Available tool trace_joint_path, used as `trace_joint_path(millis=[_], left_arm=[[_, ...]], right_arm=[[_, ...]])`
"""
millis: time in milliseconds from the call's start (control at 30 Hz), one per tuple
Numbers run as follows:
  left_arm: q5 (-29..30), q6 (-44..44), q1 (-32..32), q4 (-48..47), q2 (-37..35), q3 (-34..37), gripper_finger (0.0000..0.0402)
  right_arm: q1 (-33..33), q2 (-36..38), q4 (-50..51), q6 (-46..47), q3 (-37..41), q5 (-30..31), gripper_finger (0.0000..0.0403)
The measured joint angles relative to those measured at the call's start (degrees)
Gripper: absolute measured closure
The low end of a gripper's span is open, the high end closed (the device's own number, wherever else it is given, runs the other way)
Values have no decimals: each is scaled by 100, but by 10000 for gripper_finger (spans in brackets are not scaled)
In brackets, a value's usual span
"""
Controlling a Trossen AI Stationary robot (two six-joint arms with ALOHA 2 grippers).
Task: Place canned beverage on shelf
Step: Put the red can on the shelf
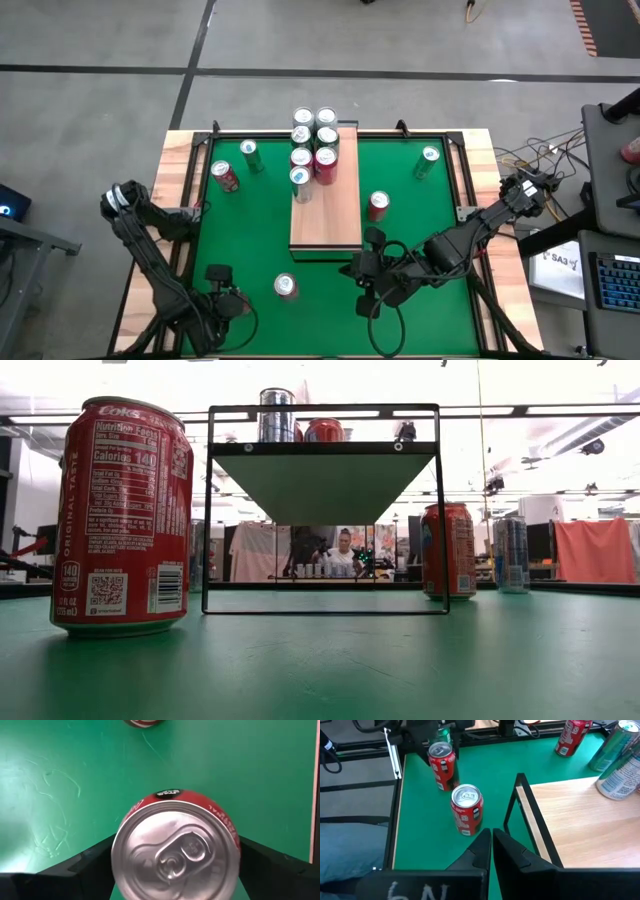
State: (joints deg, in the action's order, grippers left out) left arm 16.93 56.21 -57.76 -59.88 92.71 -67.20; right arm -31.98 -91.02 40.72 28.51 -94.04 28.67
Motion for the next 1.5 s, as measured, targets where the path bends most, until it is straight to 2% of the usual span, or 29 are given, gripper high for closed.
trace_joint_path(millis=[100, 267, 367, 633, 733, 1033, 1200, 1367, 1500], left_arm=[[52, 29, -37, 140, -12, 122, 75], [236, -41, -149, 139, 1, 65, 110], [434, -50, -196, 86, 15, -68, 110], [644, -360, -195, -462, 7, -817, 110], [911, -486, -197, -849, -14, -1160, 110], [1759, -1187, -128, -1376, -101, -2165, 110], [1985, -1690, 43, -1509, -101, -2743, 110], [2195, -2447, 216, -1516, -101, -3072, 110], [2312, -2917, 444, -1510, -98, -3241, 110]], right_arm=[[-1, 0, -116, -2, 0, -2, 394], [-1, 0, -237, -4, 0, -2, 394], [-1, 0, -241, -2, 0, -2, 394], [-1, 0, -241, -2, 1, -2, 394], [-1, 0, -368, -74, 71, 0, 394], [24, 0, -1759, -723, 548, -4, 386], [67, -60, -2488, -1361, 651, -9, 335], [138, -470, -3152, -1996, 634, -17, 251], [230, -767, -3310, -2098, 367, -36, 174]])
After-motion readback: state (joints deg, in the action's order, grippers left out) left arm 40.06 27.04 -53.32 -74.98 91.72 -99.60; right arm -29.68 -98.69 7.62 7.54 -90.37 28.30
